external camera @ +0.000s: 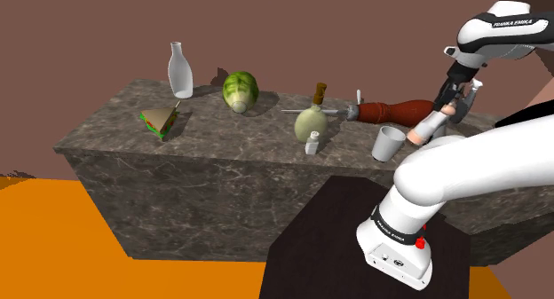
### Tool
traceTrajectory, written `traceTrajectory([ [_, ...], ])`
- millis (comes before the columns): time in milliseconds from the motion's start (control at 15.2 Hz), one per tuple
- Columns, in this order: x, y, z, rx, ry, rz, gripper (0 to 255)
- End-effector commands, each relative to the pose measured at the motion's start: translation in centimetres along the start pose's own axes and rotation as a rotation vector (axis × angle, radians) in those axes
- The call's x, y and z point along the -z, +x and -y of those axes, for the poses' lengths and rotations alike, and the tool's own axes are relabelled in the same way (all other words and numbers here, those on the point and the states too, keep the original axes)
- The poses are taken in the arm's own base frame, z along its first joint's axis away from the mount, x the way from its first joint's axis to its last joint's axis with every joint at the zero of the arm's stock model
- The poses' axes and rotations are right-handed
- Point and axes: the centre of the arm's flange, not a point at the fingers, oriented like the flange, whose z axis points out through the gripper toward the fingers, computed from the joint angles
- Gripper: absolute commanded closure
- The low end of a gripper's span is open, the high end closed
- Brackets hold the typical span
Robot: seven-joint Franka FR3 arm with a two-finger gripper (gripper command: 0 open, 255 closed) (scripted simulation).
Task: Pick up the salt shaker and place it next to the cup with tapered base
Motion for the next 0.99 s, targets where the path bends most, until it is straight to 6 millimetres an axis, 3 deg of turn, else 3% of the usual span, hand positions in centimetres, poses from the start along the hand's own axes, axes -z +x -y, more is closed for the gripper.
traceTrajectory([
  [0,-1.1,0.0,0.1,0.0,-0.001,0.0,255],
  [594,-5.9,-0.2,0.4,0.0,-0.001,0.0,255],
  [924,-6.2,-0.3,0.4,0.0,-0.001,0.0,255],
])
